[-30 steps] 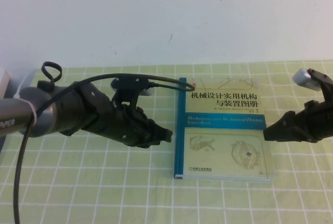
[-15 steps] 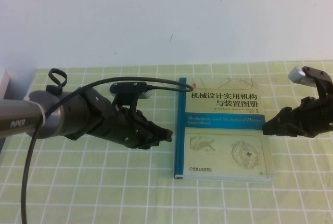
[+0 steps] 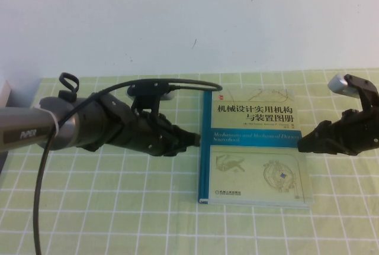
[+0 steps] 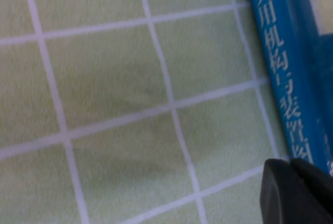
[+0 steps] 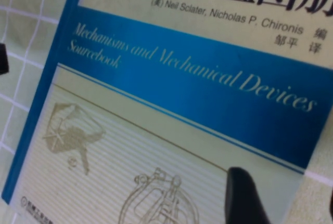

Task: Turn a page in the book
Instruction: Open the closed book

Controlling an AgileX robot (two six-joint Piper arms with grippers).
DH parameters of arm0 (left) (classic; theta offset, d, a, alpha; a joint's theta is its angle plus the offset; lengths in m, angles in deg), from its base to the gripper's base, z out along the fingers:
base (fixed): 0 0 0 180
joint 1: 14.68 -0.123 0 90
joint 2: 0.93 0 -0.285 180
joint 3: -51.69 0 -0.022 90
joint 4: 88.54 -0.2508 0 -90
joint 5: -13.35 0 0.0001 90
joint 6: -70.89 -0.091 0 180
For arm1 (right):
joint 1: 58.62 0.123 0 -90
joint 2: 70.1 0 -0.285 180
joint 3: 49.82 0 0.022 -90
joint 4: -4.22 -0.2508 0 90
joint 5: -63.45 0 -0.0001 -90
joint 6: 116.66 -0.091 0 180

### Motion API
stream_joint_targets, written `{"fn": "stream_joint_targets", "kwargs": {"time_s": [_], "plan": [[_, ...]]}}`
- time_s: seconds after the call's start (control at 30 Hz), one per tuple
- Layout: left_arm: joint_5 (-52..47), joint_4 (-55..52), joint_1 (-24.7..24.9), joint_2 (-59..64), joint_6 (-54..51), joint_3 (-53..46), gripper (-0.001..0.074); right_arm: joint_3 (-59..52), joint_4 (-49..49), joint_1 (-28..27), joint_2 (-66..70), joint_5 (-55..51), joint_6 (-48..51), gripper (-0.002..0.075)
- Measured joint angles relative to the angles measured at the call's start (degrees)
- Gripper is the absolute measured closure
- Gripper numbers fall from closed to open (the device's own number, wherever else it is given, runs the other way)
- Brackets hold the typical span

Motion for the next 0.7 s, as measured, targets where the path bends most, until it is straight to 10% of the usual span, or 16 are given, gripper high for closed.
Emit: {"fn": "stream_joint_targets", "kwargs": {"time_s": [0.7], "plan": [[-0.6,7.1,0.0,4.8,-2.1,3.4,0.0739,0.5,-7.0,-0.1,6.0,-4.2,4.5,0.0312]]}}
